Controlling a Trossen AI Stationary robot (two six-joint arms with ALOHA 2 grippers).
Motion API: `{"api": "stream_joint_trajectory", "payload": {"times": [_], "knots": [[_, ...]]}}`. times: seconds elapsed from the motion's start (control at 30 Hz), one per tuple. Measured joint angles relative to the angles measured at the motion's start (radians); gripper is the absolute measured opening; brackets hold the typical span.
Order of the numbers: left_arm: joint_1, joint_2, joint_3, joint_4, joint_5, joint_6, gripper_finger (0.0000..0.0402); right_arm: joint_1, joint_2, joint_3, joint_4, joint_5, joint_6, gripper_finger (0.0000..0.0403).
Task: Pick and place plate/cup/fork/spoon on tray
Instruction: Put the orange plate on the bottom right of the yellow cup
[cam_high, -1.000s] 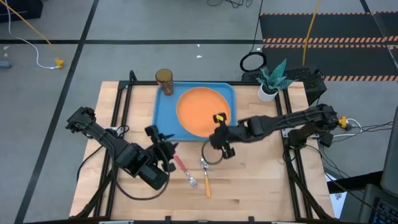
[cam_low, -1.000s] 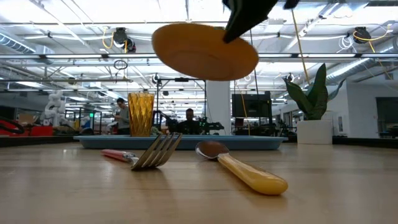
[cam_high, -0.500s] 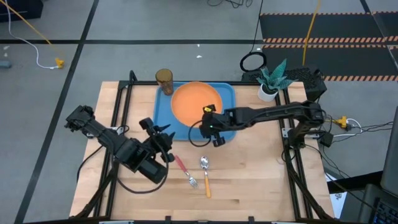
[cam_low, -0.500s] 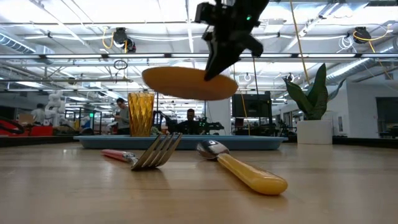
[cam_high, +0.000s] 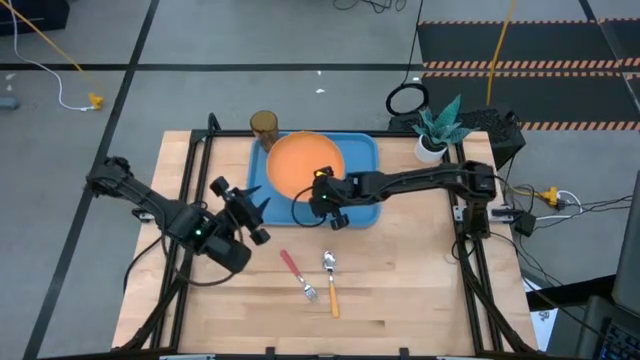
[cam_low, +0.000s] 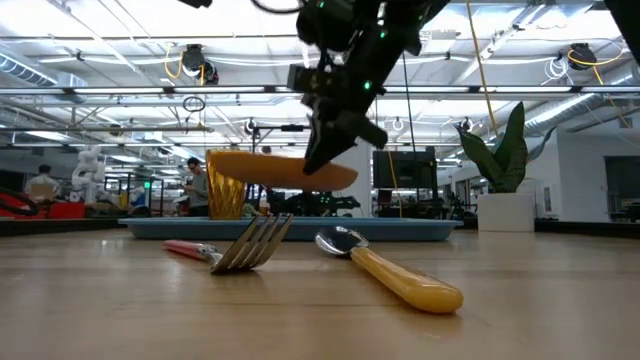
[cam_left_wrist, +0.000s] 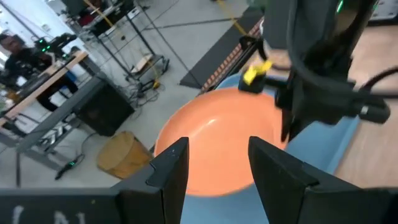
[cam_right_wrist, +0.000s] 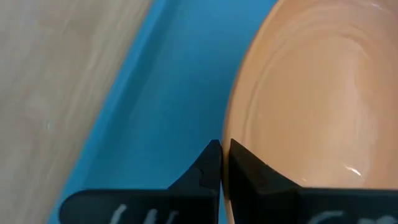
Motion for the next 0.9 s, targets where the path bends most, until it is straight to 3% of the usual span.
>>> {"api": "stream_joint_trajectory", "payload": {"times": [0.2, 0.9], "knots": [[0.0, -0.045, -0.041, 0.143, 0.006, 0.119, 0.017, -0.005, 0.071, -0.001, 0.008, -0.003, -0.002, 0.0], [0.0, -0.044, -0.043, 0.288, 0.036, 0.256, 0.017, -0.02, 0.097, -0.001, 0.054, -0.082, -0.013, 0.0]]}}
